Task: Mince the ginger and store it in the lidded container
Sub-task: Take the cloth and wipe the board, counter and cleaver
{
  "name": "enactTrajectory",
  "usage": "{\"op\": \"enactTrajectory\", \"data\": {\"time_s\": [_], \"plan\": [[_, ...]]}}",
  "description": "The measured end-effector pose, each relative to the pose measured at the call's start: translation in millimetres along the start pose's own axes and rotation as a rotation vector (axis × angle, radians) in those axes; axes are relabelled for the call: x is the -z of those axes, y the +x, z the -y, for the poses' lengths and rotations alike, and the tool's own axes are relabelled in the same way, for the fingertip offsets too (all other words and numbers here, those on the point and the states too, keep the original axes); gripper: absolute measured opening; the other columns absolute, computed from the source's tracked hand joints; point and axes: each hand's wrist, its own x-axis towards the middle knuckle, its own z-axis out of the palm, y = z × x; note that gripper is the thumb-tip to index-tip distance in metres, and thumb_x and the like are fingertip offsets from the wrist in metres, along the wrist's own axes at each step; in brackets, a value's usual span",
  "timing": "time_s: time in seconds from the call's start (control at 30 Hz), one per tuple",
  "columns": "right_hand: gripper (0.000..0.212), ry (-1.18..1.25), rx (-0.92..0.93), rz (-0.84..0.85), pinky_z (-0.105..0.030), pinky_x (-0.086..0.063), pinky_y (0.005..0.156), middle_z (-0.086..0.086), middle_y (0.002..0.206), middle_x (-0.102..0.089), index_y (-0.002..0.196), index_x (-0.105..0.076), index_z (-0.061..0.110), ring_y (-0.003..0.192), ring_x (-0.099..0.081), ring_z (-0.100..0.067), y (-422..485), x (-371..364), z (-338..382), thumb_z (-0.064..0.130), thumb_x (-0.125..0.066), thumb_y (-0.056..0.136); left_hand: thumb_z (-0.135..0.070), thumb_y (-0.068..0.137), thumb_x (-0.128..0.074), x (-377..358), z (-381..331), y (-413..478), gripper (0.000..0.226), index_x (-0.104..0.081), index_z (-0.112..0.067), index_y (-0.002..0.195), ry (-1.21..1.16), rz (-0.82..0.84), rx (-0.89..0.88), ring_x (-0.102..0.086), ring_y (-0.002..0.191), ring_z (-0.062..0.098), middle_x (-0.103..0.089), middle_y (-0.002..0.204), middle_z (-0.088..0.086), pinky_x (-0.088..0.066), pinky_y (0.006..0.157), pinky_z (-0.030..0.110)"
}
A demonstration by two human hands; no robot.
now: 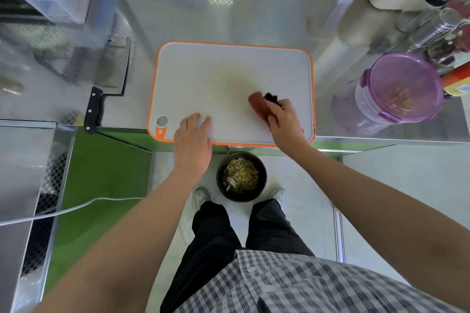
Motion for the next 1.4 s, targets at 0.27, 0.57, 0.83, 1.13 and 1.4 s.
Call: {"op": "enactTrajectory", "data": {"time_s": [0.27, 0.57, 0.83, 1.13, 1.4], "plan": [[0.045, -0.025, 0.171, 0.252, -0.023, -0.033, 0.088, -0.013, 0.108, -0.051, 0.123, -0.062, 0.014, 0.1, -0.049, -0.023, -8, -2, 12, -0.003, -0.046, 0.085, -0.006, 0.092, -0.048, 3, 5, 3, 0.045, -0.047, -0.015, 0.135, -0.062, -0.031, -0.031, -0.035, 0.128, 0.032, -0.04, 0.141, 0.011, -0.039, 0.097, 0.042], [0.042, -0.038, 0.261, 0.503, -0.026, -0.034, 0.088, -0.005, 0.111, -0.05, 0.121, -0.064, 0.017, 0.1, -0.047, -0.018, -19, -21, 27, 0.008, -0.043, 0.085, 0.004, 0.085, -0.049, 1, 17, 1, 0.036, -0.053, -0.002, 0.121, -0.155, -0.09, 0.045, -0.041, 0.12, 0.036, -0.043, 0.133, 0.02, -0.037, 0.097, 0.039], [0.051, -0.11, 0.107, 0.083, -0.045, -0.042, 0.092, -0.025, 0.121, -0.05, 0.127, -0.06, 0.01, 0.101, -0.049, -0.042, 40, -46, 28, -0.002, -0.043, 0.081, -0.004, 0.087, -0.052, 4, 22, -1, 0.044, -0.051, -0.017, 0.129, -0.081, -0.073, 0.092, -0.035, 0.129, 0.033, -0.037, 0.143, 0.013, -0.033, 0.1, 0.042], [0.04, -0.007, 0.174, 0.292, -0.031, -0.039, 0.089, 0.0, 0.094, -0.054, 0.101, -0.074, 0.016, 0.093, -0.048, -0.016, 0, -10, 25, 0.006, -0.043, 0.077, -0.006, 0.087, -0.053, 9, 25, 3, 0.046, -0.047, -0.019, 0.131, -0.049, -0.046, 0.098, -0.031, 0.125, 0.032, -0.036, 0.141, 0.01, -0.034, 0.095, 0.041], [0.032, -0.047, 0.122, 0.598, -0.033, -0.048, 0.078, -0.001, 0.089, -0.061, 0.089, -0.075, 0.015, 0.083, -0.058, -0.019, -38, -25, 35, 0.01, -0.045, 0.079, -0.005, 0.086, -0.052, 9, 20, 2, 0.04, -0.052, -0.013, 0.125, -0.057, -0.076, 0.097, -0.04, 0.12, 0.035, -0.042, 0.135, 0.014, -0.037, 0.09, 0.044]]}}
